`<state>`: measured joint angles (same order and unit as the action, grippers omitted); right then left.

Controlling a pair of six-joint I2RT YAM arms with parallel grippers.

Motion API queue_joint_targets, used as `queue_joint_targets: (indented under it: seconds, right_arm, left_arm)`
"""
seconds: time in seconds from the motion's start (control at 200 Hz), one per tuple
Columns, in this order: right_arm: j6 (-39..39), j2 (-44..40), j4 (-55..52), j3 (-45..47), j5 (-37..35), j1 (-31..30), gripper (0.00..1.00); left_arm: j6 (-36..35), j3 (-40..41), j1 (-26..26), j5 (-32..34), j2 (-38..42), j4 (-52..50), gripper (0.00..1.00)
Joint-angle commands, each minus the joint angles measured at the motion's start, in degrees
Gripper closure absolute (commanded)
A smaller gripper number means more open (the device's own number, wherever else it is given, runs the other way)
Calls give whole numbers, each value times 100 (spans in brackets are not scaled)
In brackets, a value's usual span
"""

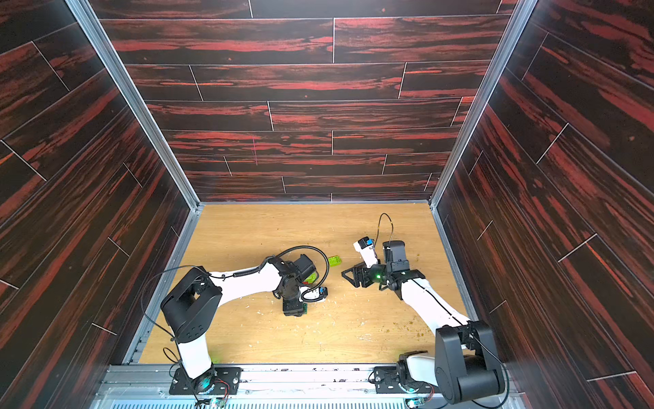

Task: Assemble the letter s with lego
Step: Adjust the lego brick at the center of the board, then pick up the lego brick from the center of the board.

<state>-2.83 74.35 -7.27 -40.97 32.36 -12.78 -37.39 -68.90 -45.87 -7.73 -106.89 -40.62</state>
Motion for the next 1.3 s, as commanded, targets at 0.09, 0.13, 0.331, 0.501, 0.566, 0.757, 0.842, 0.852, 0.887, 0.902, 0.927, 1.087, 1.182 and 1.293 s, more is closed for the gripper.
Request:
queue_joint_targets:
  seconds: [0.09,0.13,0.331,0.501,0.566,0.757,0.842,0.852,0.887,0.902,0.927,1.087,1.182,1.293]
  right_arm:
    - [-942,296,-166,-504,-35,24,26]
    - [-1187,467,-311,-657,-70,26,26]
    - [-2576,1296,-703,-1364,-226,25,26]
    - [-3684,1825,-843,-1710,-244,-64,28]
    - [-4009,2105,-1061,-1946,-267,-105,29]
    - [-5021,2766,-1107,-2310,-810,-376,30]
    - [-5429,2976,-1005,-2374,-939,-465,30]
    - [-5482,3006,-998,-2385,-965,-474,31]
    - [-5607,3116,-980,-2442,-1028,-505,31]
    - [-5649,3166,-997,-2479,-1048,-520,30]
    - [-5720,3275,-1037,-2576,-1053,-537,31]
    - [-6056,3888,-1449,-3224,-1065,-609,32]
    - [-6227,4157,-1718,-3519,-1094,-649,33]
    - [-6349,4365,-1847,-3667,-1131,-762,36]
  left_arm:
    - [-162,-49,-1,184,615,-507,27]
    - [-130,-29,8,184,879,-610,26]
    - [278,611,259,40,2094,-296,20]
    - [610,984,670,-265,2790,-142,17]
    - [703,1192,795,-403,2983,5,15]
    - [1036,1525,1037,-681,3361,430,14]
    - [1058,1568,1078,-643,3453,375,13]
    - [1058,1567,1084,-627,3462,356,13]
    - [1045,1562,1097,-615,3487,304,13]
    - [1041,1561,1104,-609,3496,289,13]
    - [1041,1564,1113,-580,3514,263,13]
    - [1047,1653,1168,-488,3629,166,13]
    - [1075,1703,1203,-523,3682,172,13]
    - [1093,1712,1215,-528,3695,166,13]
